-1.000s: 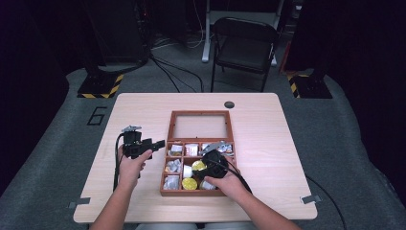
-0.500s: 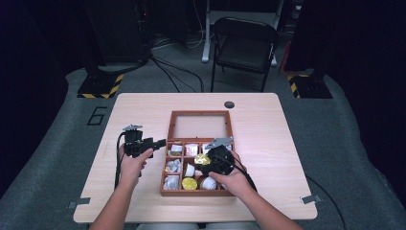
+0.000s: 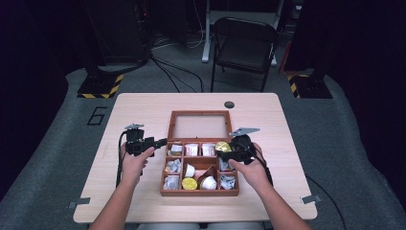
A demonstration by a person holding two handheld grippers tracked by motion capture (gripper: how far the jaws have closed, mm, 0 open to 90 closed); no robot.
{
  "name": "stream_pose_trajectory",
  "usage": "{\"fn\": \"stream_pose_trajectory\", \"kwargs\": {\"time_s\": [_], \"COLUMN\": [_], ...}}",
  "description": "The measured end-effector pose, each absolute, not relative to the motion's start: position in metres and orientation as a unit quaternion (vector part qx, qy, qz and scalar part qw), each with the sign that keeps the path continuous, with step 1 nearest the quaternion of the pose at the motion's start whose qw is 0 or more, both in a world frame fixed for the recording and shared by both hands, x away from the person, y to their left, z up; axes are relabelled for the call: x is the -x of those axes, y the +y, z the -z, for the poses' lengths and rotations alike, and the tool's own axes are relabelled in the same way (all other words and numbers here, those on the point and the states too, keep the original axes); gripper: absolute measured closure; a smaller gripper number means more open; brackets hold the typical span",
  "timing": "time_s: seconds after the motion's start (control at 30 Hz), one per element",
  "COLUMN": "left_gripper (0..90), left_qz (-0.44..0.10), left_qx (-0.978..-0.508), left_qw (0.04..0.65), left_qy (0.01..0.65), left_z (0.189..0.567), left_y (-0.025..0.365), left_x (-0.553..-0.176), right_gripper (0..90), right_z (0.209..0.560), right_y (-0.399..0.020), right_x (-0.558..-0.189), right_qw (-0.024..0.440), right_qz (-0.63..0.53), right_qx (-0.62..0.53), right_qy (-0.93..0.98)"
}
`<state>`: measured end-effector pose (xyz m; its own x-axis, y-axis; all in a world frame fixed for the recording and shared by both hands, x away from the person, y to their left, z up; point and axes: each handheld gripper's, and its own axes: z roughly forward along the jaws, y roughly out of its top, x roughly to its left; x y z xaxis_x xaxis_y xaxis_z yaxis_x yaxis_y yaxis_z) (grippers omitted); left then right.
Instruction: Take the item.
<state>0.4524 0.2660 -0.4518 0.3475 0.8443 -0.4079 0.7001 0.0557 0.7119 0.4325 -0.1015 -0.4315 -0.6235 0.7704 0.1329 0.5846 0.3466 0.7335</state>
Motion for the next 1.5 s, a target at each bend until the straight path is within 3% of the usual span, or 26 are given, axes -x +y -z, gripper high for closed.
{"fn": "stream_pose_trajectory", "kwargs": {"time_s": [0.67, 1.5], "left_gripper": [29.6, 29.6], "left_qz": [-0.078, -0.073], "left_qx": [-0.683, -0.676], "left_qw": [0.457, 0.461], "left_qy": [0.565, 0.57], "left_z": [0.452, 0.452], "left_y": [0.267, 0.264], "left_x": [-0.456, -0.459], "right_gripper": [37.1, 37.1], "right_z": [0.453, 0.484], "right_y": [-0.183, -0.25], "right_x": [-0.46, -0.47], "right_qw": [0.196, 0.207], "right_qz": [-0.323, -0.265], "right_qx": [-0.528, -0.623], "right_qy": [0.76, 0.706]}}
